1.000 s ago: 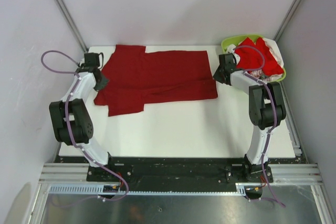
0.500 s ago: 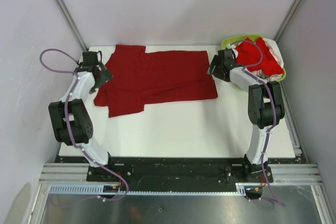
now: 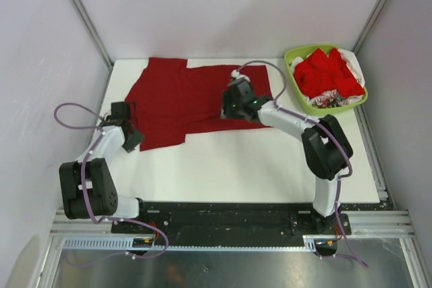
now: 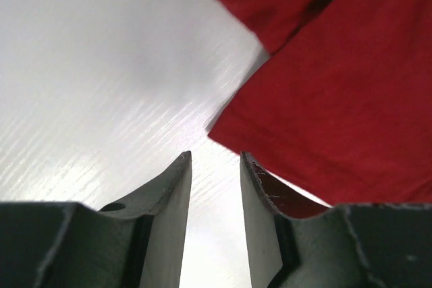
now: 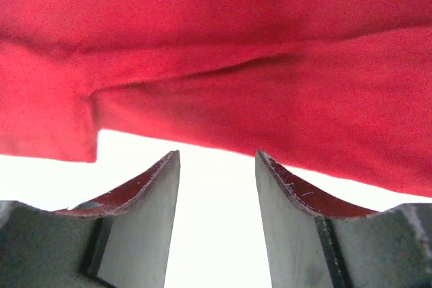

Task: Fold and stack the t-shirts
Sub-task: Fold the flattened tshirt in 1/3 of the way

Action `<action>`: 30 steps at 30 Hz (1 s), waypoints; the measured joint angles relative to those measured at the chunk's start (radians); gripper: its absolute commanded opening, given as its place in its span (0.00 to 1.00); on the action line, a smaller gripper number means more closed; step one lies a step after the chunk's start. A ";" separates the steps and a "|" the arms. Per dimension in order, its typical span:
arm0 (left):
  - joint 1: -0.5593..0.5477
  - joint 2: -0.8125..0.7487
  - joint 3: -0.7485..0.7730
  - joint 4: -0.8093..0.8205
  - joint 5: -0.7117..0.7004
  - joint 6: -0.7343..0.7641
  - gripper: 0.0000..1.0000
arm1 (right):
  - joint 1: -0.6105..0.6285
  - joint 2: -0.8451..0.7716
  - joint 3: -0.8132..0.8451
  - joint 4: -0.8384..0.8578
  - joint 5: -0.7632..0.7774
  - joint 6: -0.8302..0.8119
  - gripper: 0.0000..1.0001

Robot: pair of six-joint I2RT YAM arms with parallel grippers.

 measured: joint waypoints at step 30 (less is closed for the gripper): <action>0.000 0.047 -0.066 0.085 0.003 -0.030 0.34 | 0.320 0.332 0.214 0.116 -0.043 0.197 0.45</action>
